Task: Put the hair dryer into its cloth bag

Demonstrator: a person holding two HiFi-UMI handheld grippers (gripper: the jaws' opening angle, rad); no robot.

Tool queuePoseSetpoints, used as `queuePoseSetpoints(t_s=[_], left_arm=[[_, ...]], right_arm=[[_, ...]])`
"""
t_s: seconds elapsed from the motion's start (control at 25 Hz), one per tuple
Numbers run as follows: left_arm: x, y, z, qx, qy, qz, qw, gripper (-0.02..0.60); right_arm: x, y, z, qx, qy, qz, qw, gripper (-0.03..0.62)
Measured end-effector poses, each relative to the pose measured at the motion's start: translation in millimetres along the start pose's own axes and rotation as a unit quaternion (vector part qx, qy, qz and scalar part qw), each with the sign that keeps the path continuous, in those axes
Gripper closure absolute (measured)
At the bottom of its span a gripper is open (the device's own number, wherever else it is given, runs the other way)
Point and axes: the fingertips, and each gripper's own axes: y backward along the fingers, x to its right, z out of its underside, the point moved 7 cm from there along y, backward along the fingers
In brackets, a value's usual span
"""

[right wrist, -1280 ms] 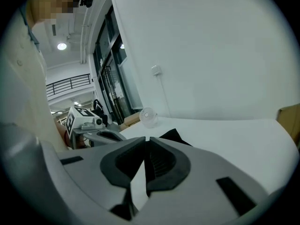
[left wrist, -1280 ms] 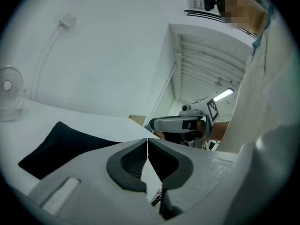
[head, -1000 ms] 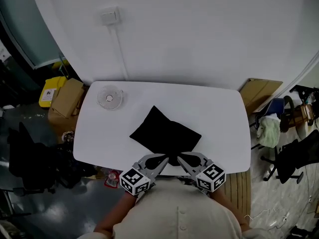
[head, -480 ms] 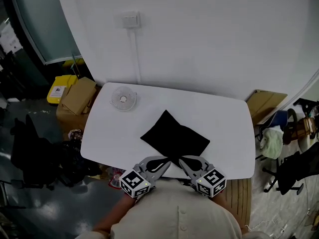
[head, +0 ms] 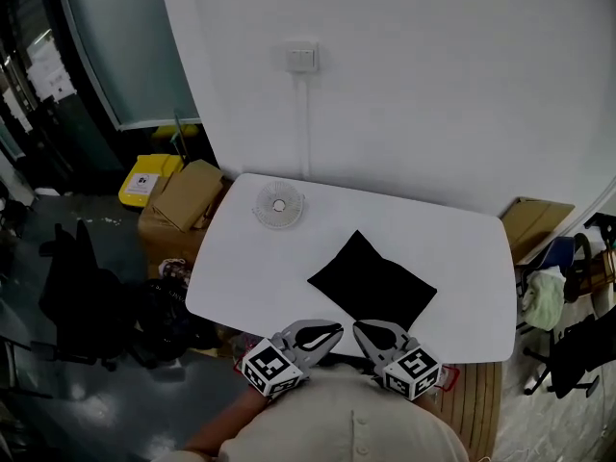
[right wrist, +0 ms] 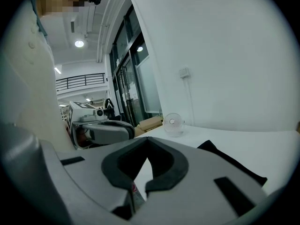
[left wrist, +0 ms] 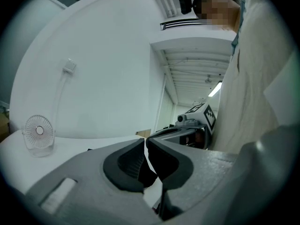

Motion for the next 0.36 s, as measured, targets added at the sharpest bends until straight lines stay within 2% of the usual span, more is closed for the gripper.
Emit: queuePoseSetpoints(t_s=[0.36], left_arm=[[-10.4, 25.3, -1.6, -0.004, -0.002, 0.004, 1.0, 0.569]], right_arm=[[-17.1, -18.8, -2.2, 0.022, -0.006, 0.009, 1.0, 0.577]])
